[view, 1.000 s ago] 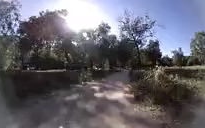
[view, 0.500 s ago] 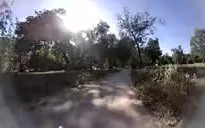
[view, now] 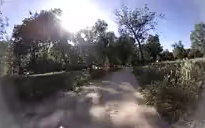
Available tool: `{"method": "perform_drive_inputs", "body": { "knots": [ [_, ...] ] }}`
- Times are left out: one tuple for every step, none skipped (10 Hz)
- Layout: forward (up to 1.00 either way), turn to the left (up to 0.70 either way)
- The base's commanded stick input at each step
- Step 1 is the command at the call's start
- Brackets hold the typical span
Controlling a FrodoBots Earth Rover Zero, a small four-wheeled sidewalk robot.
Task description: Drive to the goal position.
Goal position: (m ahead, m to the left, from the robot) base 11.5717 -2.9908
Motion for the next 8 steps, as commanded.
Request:
{"method": "perform_drive_inputs", "body": {
  "knots": [
    [0.85, 0.00],
    [0.85, 0.00],
    [0.85, 0.00],
    [0.85, 0.00],
    [0.85, 0.00],
    [0.85, 0.00],
    [0.85, 0.00],
    [0.85, 0.00]
  ]
}}
